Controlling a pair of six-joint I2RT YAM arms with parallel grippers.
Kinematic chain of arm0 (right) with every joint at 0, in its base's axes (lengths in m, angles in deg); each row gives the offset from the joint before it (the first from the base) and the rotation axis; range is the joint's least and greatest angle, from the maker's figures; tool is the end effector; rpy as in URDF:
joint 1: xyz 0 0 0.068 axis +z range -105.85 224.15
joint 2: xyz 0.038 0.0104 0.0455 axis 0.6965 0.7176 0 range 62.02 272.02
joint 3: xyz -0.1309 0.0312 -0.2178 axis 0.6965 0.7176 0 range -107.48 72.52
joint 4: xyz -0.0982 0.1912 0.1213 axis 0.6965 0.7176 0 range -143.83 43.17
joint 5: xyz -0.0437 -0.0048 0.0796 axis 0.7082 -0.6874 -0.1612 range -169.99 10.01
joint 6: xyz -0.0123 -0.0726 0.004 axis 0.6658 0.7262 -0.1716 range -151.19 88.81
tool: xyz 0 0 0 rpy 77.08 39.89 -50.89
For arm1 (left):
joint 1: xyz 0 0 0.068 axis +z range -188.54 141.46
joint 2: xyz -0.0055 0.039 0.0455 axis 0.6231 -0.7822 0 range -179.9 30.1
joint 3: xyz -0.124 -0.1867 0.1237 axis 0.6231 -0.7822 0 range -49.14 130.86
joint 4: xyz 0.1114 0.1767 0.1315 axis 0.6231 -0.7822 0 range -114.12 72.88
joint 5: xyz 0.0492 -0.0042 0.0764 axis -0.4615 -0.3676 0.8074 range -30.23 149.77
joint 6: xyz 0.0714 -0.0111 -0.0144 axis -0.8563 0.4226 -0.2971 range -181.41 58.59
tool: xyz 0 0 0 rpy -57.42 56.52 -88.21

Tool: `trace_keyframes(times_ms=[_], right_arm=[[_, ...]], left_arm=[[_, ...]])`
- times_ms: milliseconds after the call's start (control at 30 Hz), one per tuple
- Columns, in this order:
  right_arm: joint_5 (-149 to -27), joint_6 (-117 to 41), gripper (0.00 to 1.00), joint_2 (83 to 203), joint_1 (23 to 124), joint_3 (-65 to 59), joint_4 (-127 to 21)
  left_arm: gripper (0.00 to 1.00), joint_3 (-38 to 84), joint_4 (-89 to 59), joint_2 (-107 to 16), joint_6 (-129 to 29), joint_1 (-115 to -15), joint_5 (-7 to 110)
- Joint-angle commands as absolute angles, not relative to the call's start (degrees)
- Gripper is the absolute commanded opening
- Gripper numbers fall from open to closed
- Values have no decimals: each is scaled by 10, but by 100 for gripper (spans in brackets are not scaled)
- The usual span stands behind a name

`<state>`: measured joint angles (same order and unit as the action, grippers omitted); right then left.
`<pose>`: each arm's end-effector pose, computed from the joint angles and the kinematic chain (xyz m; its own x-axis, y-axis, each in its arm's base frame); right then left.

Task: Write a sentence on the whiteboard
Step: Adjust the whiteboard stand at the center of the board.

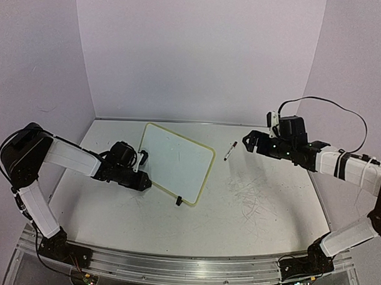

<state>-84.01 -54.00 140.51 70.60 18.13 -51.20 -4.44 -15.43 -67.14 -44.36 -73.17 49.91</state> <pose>0.2896 0.1490 0.2554 -0.5650 0.1507 -0.8112 -0.3053 0.8752 0.3752 0.2600 -0.1923 0.1081 -0.8003 0.2018 -0.5647 0.4334 0.8455 -0.3120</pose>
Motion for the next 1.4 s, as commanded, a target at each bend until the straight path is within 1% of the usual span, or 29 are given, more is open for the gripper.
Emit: trace_keyframes(times_ms=[0, 133, 333, 467, 533, 667, 833, 867, 900, 1000, 1100, 1167, 1200, 1267, 1367], right_arm=[[-832, -534, 98, 1385, 708, 179, -520], [-825, -533, 98, 1378, 708, 182, -516], [-831, -536, 98, 1387, 708, 177, -516], [-807, -529, 98, 1385, 711, 173, -509], [-759, -518, 98, 1384, 717, 165, -488], [-673, -505, 98, 1394, 724, 128, -415], [-626, -503, 98, 1401, 776, 99, -363], [-623, -506, 98, 1405, 788, 93, -355], [-621, -511, 98, 1409, 806, 88, -344], [-623, -538, 98, 1421, 852, 70, -318], [-646, -564, 98, 1435, 892, 66, -310], [-661, -578, 98, 1451, 920, 70, -312], [-669, -583, 97, 1461, 930, 73, -315], [-694, -594, 93, 1486, 944, 82, -327], [-741, -611, 85, 1523, 959, 110, -380]], left_arm=[[39, -9, -142, -687, -452, -749, 533], [37, -9, -143, -698, -459, -754, 544], [24, 9, -141, -701, -424, -791, 575], [17, 13, -136, -705, -378, -827, 628], [17, 17, -137, -706, -356, -846, 652], [21, 35, -133, -717, -312, -885, 674], [23, 54, -121, -746, -294, -926, 688], [24, 58, -120, -752, -295, -932, 685], [29, 62, -119, -758, -297, -938, 681], [44, 62, -119, -756, -312, -952, 667], [56, 32, -118, -711, -324, -955, 668], [60, 10, -118, -673, -338, -956, 671], [65, -1, -119, -652, -341, -955, 674], [79, -22, -121, -609, -344, -955, 676], [84, -36, -130, -552, -347, -955, 685]])
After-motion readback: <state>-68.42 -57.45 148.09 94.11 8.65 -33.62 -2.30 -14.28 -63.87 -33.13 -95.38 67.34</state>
